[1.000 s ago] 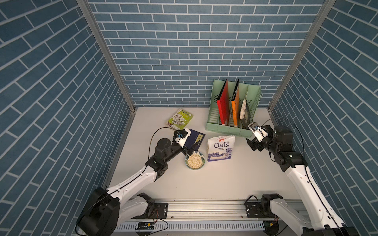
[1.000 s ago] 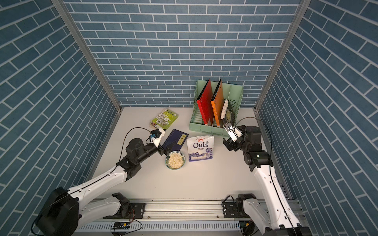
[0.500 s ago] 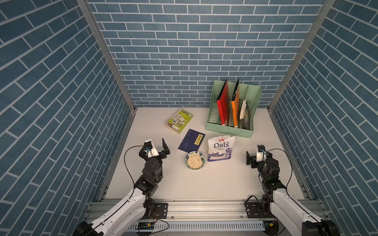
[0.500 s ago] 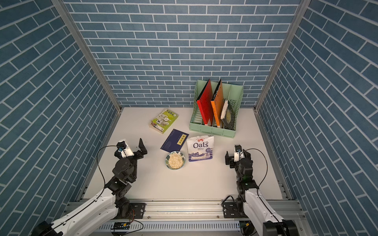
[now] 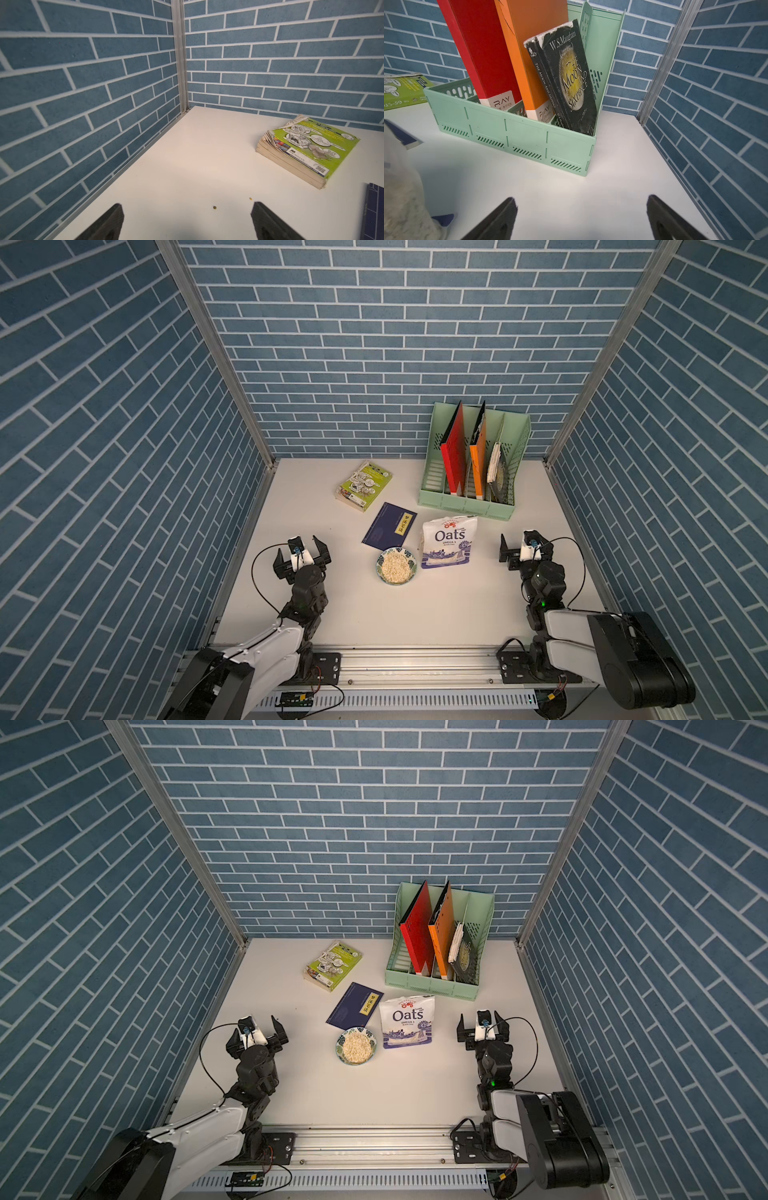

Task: Pour the oats into the breakfast bowl
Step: Reset both arms

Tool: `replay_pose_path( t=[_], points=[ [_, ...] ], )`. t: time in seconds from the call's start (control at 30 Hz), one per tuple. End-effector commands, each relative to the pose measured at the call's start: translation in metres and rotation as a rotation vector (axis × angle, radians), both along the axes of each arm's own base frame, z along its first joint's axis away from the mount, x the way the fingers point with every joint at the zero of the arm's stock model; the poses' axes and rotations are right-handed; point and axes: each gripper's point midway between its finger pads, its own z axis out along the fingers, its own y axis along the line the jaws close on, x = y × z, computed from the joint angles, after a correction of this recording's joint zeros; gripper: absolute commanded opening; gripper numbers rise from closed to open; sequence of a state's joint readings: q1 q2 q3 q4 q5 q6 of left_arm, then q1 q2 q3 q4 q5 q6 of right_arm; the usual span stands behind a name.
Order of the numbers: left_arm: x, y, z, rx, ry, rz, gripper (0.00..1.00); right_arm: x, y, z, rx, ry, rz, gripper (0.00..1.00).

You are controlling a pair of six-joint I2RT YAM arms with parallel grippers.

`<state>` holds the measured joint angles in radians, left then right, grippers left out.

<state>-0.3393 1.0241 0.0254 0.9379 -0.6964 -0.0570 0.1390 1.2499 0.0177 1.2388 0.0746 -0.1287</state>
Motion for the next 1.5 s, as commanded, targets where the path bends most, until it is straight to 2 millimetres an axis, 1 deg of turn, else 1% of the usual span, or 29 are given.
replay_pose_path(
  t=[0.0,0.07,0.2,0.27,0.33,0.4,0.47,0.53,0.6,0.63,0.67,0.7,0.73,0.8,0.83,0.9,1.07,1.47],
  points=[
    [0.020,-0.019,0.021,0.019,-0.072,-0.117,1.00,0.019,0.006,0.025,-0.028,-0.070,0.028,1.00],
    [0.029,-0.025,0.022,0.040,-0.070,-0.143,0.99,0.022,0.009,0.023,-0.030,-0.056,0.043,1.00],
    [0.045,-0.035,0.027,0.073,-0.084,-0.185,0.99,0.021,0.007,0.025,-0.020,-0.070,0.034,1.00],
    [0.054,-0.037,0.022,0.085,-0.044,-0.202,1.00,0.020,0.005,0.026,0.006,-0.086,0.026,1.00],
    [0.057,-0.041,0.019,0.102,-0.030,-0.232,1.00,0.025,0.005,0.020,0.004,-0.074,0.016,1.00],
    [0.053,-0.040,0.021,0.114,-0.051,-0.251,1.00,0.029,-0.001,0.015,0.017,-0.067,-0.021,1.00],
    [0.048,-0.037,0.022,0.114,-0.078,-0.271,1.00,0.029,-0.004,0.012,0.027,-0.066,-0.030,1.00],
    [0.042,-0.027,0.019,0.089,-0.119,-0.272,1.00,0.030,-0.003,0.008,0.026,-0.068,-0.021,1.00],
    [0.041,-0.018,0.016,0.051,-0.153,-0.259,1.00,0.037,-0.003,0.002,0.028,-0.026,-0.015,1.00],
    [0.041,-0.017,0.019,0.050,-0.177,-0.264,1.00,0.040,-0.002,0.002,0.031,-0.027,-0.010,0.99],
    [0.044,-0.017,0.018,0.044,-0.165,-0.271,0.99,0.044,-0.005,-0.002,0.035,-0.001,-0.020,1.00],
    [0.050,-0.018,0.014,0.034,-0.135,-0.280,1.00,0.047,-0.008,-0.002,0.049,0.003,-0.028,1.00],
    [0.058,-0.019,0.010,0.033,-0.111,-0.287,1.00,0.051,-0.014,-0.004,0.066,0.022,-0.055,1.00],
    [0.078,-0.013,0.003,0.006,-0.046,-0.261,1.00,0.055,-0.020,-0.006,0.101,0.038,-0.056,1.00],
    [0.082,-0.007,-0.004,-0.025,-0.019,-0.266,0.99,0.055,-0.021,-0.005,0.105,0.036,-0.054,1.00],
    [0.081,-0.005,-0.003,-0.056,-0.034,-0.301,1.00,0.055,-0.021,-0.006,0.106,0.037,-0.054,1.00],
    [0.080,-0.004,-0.003,-0.056,-0.037,-0.295,1.00,0.054,-0.022,-0.005,0.103,0.035,-0.057,1.00],
    [0.083,-0.011,-0.005,-0.046,-0.022,-0.332,1.00,0.054,-0.022,-0.005,0.103,0.033,-0.058,1.00]
  ],
)
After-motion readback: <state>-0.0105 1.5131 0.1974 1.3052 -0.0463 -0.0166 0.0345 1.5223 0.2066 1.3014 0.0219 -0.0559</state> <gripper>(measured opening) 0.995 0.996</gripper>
